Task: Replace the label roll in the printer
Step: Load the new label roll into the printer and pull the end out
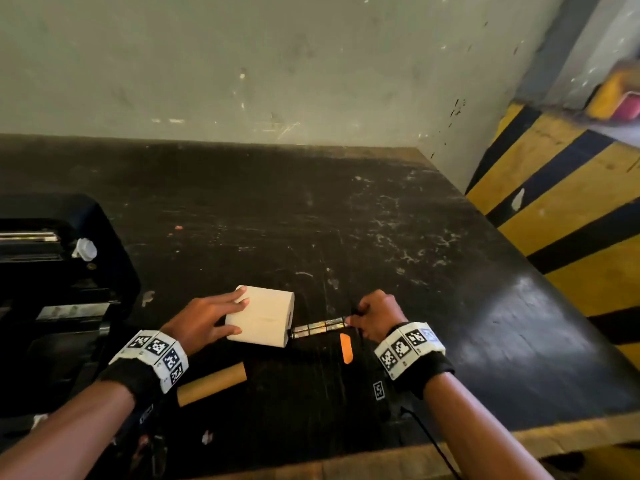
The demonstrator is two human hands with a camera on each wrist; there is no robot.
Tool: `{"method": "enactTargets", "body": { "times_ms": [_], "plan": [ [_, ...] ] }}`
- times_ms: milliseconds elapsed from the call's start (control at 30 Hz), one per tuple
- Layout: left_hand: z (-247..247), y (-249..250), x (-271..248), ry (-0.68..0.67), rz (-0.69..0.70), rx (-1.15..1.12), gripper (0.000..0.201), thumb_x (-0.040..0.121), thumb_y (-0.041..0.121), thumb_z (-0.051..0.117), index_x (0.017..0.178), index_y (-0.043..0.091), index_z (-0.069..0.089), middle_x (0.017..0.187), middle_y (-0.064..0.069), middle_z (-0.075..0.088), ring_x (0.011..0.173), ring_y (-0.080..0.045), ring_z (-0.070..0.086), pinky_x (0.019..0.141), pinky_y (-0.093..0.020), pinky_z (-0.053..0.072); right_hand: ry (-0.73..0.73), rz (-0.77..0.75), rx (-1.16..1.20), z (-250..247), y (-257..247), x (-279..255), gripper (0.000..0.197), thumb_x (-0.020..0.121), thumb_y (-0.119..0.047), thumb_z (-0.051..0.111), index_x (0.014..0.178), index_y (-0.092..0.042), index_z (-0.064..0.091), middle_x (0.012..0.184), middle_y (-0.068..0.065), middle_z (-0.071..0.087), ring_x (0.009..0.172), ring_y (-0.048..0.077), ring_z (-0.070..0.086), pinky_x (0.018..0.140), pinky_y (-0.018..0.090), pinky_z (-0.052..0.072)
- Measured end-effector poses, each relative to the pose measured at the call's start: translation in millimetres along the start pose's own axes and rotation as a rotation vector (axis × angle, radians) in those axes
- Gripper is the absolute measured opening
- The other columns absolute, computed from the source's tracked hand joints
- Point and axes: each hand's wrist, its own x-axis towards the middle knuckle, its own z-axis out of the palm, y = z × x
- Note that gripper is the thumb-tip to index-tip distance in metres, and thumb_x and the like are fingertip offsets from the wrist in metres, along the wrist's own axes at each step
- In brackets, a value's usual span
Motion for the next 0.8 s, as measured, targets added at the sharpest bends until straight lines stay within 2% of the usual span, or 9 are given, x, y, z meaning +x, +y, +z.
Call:
{"method": "enactTargets", "body": {
  "times_ms": [100, 233, 333, 467, 533, 600, 633, 700, 800],
  "plan": [
    [1.2, -0.5, -0.7, 0.003, -0.007, -0.018, 0.060, 0.077, 0.019, 0.072, 0.130, 0.016, 0.044, 0.138, 0.014, 0.025, 0.125, -0.004, 0.031, 0.105, -0.021, 0.023, 0.033, -0.023, 0.005, -3.1, -1.9, 3.6, 0.021, 0.074, -0.034, 0.076, 0.085, -0.021, 0.064, 0.088, 0.004, 0.066, 0.079, 0.020, 0.066, 0.075, 0.034, 0.057],
    [1.1, -1.0, -1.1, 0.001, -0.024, -0.023, 0.063, 0.077, 0.020, 0.072, 0.130, 0.020, 0.040, 0.137, 0.016, 0.026, 0.125, -0.002, 0.031, 0.105, -0.020, 0.022, 0.043, -0.062, -0.001, -7.7, -6.6, 11.9, 0.026, 0.074, -0.036, 0.075, 0.093, -0.021, 0.065, 0.095, 0.005, 0.065, 0.082, 0.019, 0.064, 0.070, 0.027, 0.052],
    [2.7, -1.8, -2.9, 0.026, -0.020, -0.043, 0.063, 0.075, 0.020, 0.074, 0.129, 0.022, 0.041, 0.138, 0.015, 0.029, 0.126, -0.006, 0.035, 0.107, -0.026, 0.027, 0.008, -0.060, 0.057, -9.9, -12.1, 18.0, 0.021, 0.075, -0.033, 0.076, 0.088, -0.022, 0.064, 0.090, 0.004, 0.066, 0.078, 0.018, 0.064, 0.072, 0.029, 0.055],
    [5.2, -0.8, -2.1, 0.048, -0.043, -0.038, 0.063, 0.076, 0.022, 0.073, 0.129, 0.026, 0.039, 0.139, 0.015, 0.030, 0.126, -0.007, 0.033, 0.106, -0.028, 0.026, -0.046, -0.018, 0.109, 1.1, -16.5, 18.8, 0.019, 0.075, -0.028, 0.076, 0.069, -0.018, 0.061, 0.071, 0.010, 0.067, 0.067, 0.026, 0.069, 0.069, 0.043, 0.060],
    [8.5, 0.0, -1.7, 0.073, -0.052, -0.022, 0.062, 0.076, 0.022, 0.072, 0.129, 0.025, 0.039, 0.138, 0.014, 0.030, 0.127, -0.011, 0.034, 0.105, -0.029, 0.026, -0.058, -0.015, 0.140, 11.9, -18.7, 18.7, 0.021, 0.076, -0.025, 0.075, 0.067, -0.016, 0.059, 0.068, 0.011, 0.065, 0.063, 0.025, 0.067, 0.070, 0.044, 0.060],
    [12.9, 0.9, -1.5, 0.101, -0.073, -0.007, 0.059, 0.077, 0.024, 0.071, 0.129, 0.024, 0.044, 0.138, 0.013, 0.031, 0.128, -0.015, 0.036, 0.106, -0.033, 0.028, -0.082, -0.046, 0.158, 22.1, -23.5, 21.4, 0.016, 0.077, -0.026, 0.074, 0.076, -0.018, 0.061, 0.078, 0.009, 0.065, 0.068, 0.022, 0.065, 0.075, 0.043, 0.059],
    [15.0, 0.8, -1.6, 0.112, -0.085, -0.005, 0.057, 0.078, 0.025, 0.070, 0.129, 0.025, 0.045, 0.139, 0.012, 0.031, 0.128, -0.016, 0.037, 0.106, -0.037, 0.031, -0.084, -0.069, 0.166, 25.9, -26.5, 23.6, 0.016, 0.077, -0.027, 0.074, 0.086, -0.019, 0.064, 0.088, 0.009, 0.066, 0.076, 0.021, 0.066, 0.079, 0.041, 0.058],
    [19.6, 0.7, -4.0, 0.131, -0.109, -0.026, 0.055, 0.079, 0.028, 0.069, 0.129, 0.031, 0.045, 0.142, 0.011, 0.031, 0.129, -0.016, 0.036, 0.105, -0.044, 0.036, -0.096, -0.103, 0.156, 32.0, -33.3, 27.2, 0.032, 0.078, -0.024, 0.073, 0.106, -0.012, 0.065, 0.102, 0.009, 0.066, 0.091, 0.022, 0.065, 0.087, 0.036, 0.054],
    [24.0, -0.8, -5.2, 0.137, -0.156, -0.084, 0.054, 0.081, 0.031, 0.065, 0.128, 0.041, 0.040, 0.147, 0.012, 0.021, 0.133, -0.013, 0.027, 0.107, -0.044, 0.032, -0.145, -0.187, 0.116, 38.1, -49.7, 29.8, 0.025, 0.080, -0.016, 0.070, 0.102, -0.005, 0.066, 0.094, 0.009, 0.067, 0.093, 0.021, 0.064, 0.088, 0.032, 0.052]
  ]
}}
